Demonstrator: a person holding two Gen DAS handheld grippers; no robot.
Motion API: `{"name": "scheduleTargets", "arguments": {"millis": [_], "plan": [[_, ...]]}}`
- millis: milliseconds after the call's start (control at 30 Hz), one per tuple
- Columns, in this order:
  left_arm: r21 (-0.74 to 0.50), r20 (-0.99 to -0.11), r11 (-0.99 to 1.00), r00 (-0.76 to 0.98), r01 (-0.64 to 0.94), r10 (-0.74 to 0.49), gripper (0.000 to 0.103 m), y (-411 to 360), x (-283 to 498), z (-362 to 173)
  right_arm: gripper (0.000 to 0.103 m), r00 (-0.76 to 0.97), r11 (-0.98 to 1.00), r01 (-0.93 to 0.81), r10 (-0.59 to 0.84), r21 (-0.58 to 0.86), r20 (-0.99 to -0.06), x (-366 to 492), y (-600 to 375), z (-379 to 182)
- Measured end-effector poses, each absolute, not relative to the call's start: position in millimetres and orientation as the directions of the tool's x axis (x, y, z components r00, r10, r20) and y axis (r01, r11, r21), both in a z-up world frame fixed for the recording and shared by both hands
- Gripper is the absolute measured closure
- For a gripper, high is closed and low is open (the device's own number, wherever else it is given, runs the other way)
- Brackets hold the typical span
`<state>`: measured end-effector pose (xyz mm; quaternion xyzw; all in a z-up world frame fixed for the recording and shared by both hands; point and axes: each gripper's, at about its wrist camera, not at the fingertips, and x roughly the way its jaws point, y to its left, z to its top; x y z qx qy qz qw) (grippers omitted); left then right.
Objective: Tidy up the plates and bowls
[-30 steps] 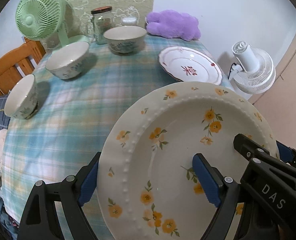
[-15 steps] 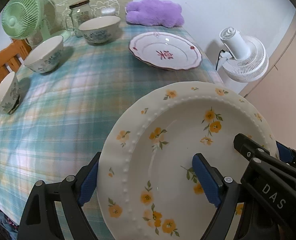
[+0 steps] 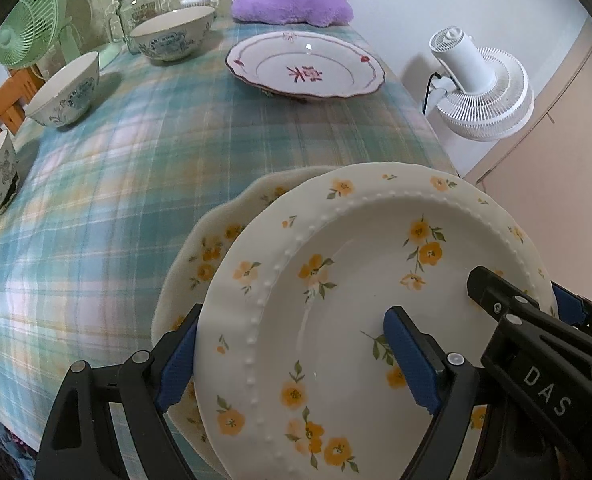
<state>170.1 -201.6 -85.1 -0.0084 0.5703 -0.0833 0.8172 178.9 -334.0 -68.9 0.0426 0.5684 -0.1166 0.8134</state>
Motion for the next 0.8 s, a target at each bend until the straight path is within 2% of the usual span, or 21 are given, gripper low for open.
{"name": "scheduleTargets", "arguments": {"millis": [567, 800], "plan": [[-0.042, -0.923, 0.994, 0.377, 0.097, -0.076, 0.015, -209, 170, -98, 0.038, 0.303, 0.973, 0.226, -0.109, -0.04, -0.947, 185, -342, -92], [0.028, -0.918, 0.996, 0.396, 0.088, -0.01, 0.015, -214, 168, -98, 0.038, 0.33, 0.979, 0.197, -0.113, -0.049, -0.937, 183, -339, -91]]}}
